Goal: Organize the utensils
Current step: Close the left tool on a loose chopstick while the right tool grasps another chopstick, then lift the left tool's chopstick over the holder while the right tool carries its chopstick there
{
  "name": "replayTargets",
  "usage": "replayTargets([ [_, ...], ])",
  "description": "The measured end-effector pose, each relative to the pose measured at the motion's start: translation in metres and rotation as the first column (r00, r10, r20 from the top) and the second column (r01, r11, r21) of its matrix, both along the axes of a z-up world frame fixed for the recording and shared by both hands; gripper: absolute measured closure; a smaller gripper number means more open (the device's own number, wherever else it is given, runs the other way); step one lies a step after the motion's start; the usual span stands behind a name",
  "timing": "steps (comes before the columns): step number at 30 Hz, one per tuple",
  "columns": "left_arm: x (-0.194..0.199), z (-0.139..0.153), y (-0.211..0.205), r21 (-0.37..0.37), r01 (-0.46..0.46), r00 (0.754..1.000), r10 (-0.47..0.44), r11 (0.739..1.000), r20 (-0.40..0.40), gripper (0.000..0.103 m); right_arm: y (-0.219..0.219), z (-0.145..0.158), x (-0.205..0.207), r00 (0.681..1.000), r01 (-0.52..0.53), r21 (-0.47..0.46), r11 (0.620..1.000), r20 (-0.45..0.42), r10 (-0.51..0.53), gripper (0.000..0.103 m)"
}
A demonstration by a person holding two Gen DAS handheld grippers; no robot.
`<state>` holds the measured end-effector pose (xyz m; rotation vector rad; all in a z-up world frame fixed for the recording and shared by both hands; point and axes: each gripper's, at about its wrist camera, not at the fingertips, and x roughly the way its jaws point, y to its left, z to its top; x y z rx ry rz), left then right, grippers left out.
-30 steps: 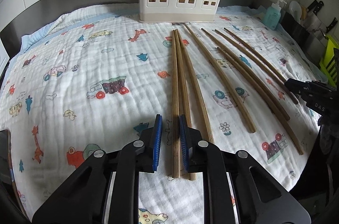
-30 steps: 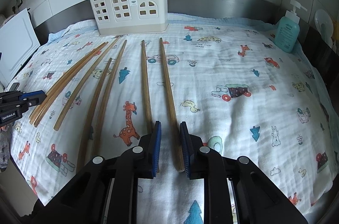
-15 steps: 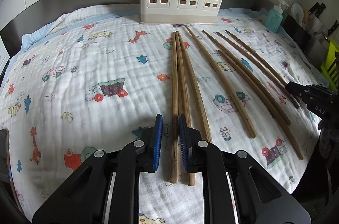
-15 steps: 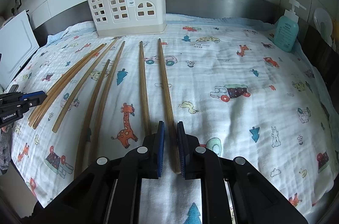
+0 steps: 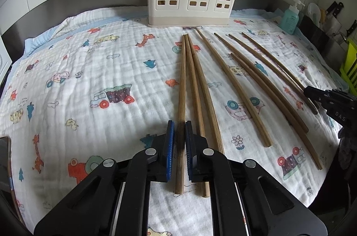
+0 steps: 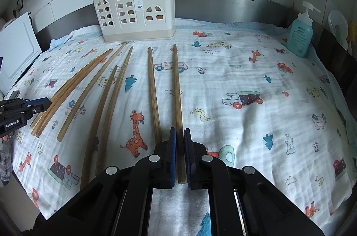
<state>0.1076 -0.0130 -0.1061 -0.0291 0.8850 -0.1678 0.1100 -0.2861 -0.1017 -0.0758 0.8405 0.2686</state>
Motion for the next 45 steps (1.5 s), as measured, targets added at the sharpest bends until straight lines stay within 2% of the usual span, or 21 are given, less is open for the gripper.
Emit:
replayTargets([
  [4,-0.001,0.006,0.003,-0.008,0.001,1.000,-0.001,1.000,0.010,0.097,0.003,0.015,-0.005,0.999,-0.011,0.004,1.000,0.035,0.010,0.097],
  [16,-0.007,0.054,0.020,-0.066,0.005,0.993,0.002,0.998,0.118,0.097,0.014,0.094,-0.014,0.976,-0.055,0.019,0.998,0.210,0.050,0.097],
  [24,0.000,0.075,0.029,-0.096,0.005,0.987,0.010,0.995,0.162,0.097,0.026,0.130,-0.004,0.962,-0.100,0.035,0.994,0.257,0.087,0.097],
  [35,0.022,0.115,0.031,-0.097,0.040,0.975,-0.018,0.994,0.224,0.097,0.037,0.200,0.038,0.945,-0.176,0.086,0.981,0.294,0.143,0.097],
  [40,0.037,0.133,0.030,-0.076,0.056,0.969,-0.036,0.996,0.244,0.097,0.049,0.238,0.060,0.929,-0.189,0.044,0.981,0.332,0.165,0.097],
  [45,0.048,0.152,0.028,-0.053,0.070,0.961,-0.053,0.996,0.273,0.097,0.055,0.264,0.087,0.925,-0.177,0.020,0.984,0.346,0.159,0.097],
])
